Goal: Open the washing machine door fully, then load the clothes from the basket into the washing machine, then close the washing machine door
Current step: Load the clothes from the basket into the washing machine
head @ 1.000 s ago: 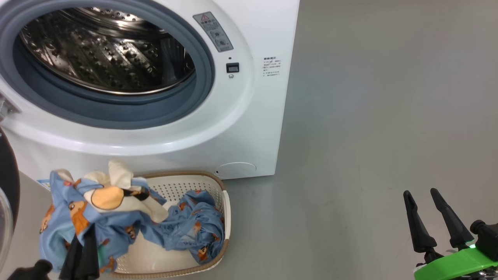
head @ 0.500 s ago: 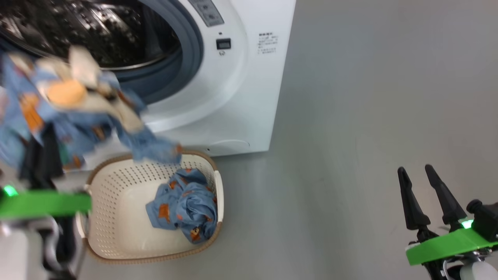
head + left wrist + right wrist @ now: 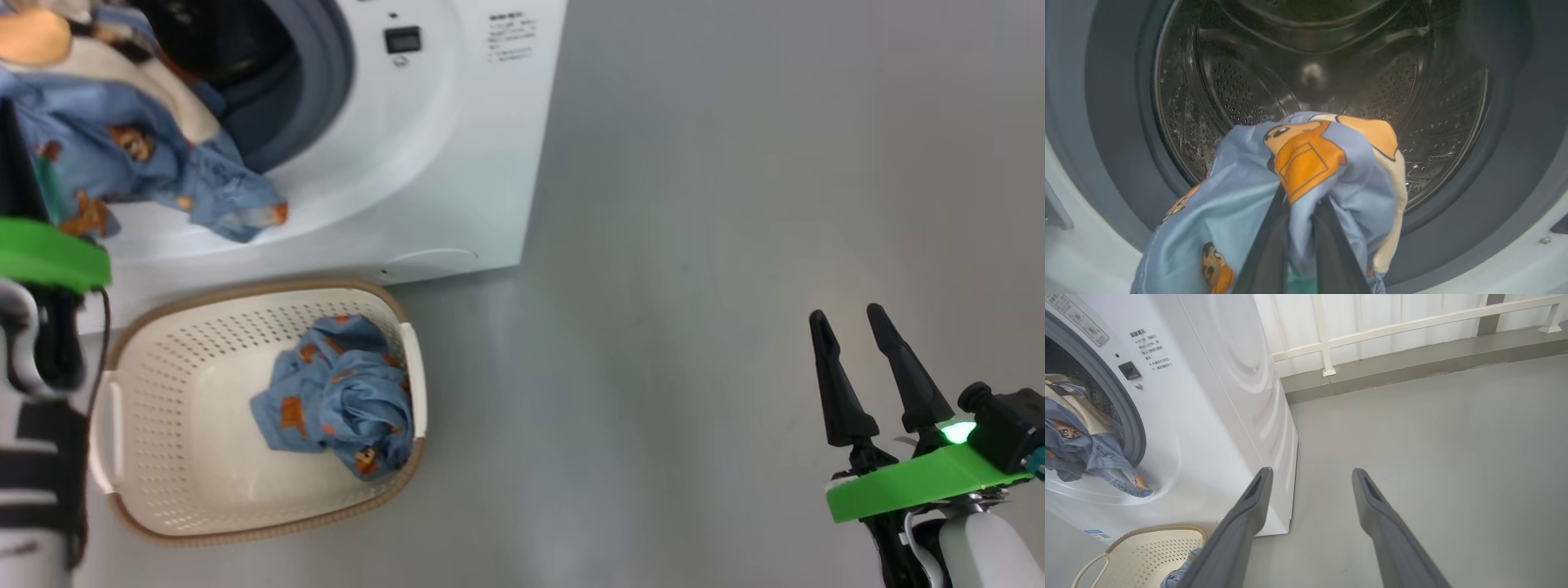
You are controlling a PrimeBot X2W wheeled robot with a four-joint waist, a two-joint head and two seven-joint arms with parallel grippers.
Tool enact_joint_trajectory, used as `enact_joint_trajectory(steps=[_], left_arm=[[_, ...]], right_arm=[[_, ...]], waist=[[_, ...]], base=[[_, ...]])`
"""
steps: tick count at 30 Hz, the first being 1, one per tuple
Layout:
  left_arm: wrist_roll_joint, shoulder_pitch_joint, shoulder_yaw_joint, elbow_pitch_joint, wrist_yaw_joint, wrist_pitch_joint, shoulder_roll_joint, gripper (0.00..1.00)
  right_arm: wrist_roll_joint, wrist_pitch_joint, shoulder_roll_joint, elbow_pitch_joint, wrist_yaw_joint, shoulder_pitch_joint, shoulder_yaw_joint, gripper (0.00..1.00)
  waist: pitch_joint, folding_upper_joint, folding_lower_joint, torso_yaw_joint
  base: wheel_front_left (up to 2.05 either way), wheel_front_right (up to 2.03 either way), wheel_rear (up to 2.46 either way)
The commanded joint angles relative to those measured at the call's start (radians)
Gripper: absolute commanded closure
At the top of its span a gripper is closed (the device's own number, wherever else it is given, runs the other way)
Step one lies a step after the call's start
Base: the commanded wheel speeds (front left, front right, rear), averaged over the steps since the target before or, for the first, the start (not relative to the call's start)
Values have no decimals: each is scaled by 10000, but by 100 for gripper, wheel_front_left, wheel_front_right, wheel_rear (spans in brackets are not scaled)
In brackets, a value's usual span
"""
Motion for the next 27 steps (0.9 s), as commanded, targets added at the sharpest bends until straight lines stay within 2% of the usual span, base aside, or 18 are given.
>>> enact_joint_trajectory(steps=[1, 6, 11, 15, 17, 21, 22, 23, 24, 25, 27], left_arm=[[-68, -489, 135, 118, -15, -53, 581, 100], [-474, -1825, -111, 1710, -15, -53, 863, 100], [-785, -3002, -271, 2654, -15, -53, 1209, 100], [-421, -3782, -209, 2447, -15, -53, 1520, 100], [-45, -4203, 248, 1864, -11, -53, 1582, 100], [592, -4329, 611, 1537, 13, -53, 1466, 100], [721, -4332, 685, 1443, 10, -53, 1427, 92], [769, -4306, 785, 1452, 6, -53, 1342, 72], [859, -4264, 817, 1529, 3, -53, 1289, 14], [983, -4223, 827, 1619, 1, -53, 1270, 0], [1116, -4173, 926, 1817, -2, -53, 1209, 0]], right_arm=[[-39, -48, -13, -248, 27, -112, 244, 0], [-38, -48, 118, -300, 27, -322, 312, 0], [-38, -48, 257, -343, 27, -533, 454, 0], [-26, -48, 337, -377, 27, -676, 496, 0], [-26, -48, 380, -425, 27, -785, 501, 0], [-42, -48, 419, -442, 27, -907, 515, 0], [-44, -48, 426, -448, 27, -926, 517, 0], [-49, -48, 433, -446, 27, -943, 530, 0], [-55, -48, 440, -441, 27, -957, 541, 0], [-59, -48, 449, -436, 27, -971, 549, 0], [-59, -48, 464, -432, 27, -999, 561, 0]], waist=[[361, 0, 0, -332], [774, 0, 0, -626], [1156, 0, 0, -871], [1450, 0, 0, -985], [1673, 0, 0, -1032], [1830, 0, 0, -1072], [1864, 0, 0, -1073], [1886, 0, 0, -1070], [1902, 0, 0, -1065], [1915, 0, 0, -1058], [1942, 0, 0, -1048]], base=[[0, 0, 0], [0, 0, 0], [0, 0, 0], [0, 0, 0], [0, 0, 0], [0, 0, 0], [0, 0, 0], [0, 0, 0], [0, 0, 0], [0, 0, 0], [0, 0, 0]])
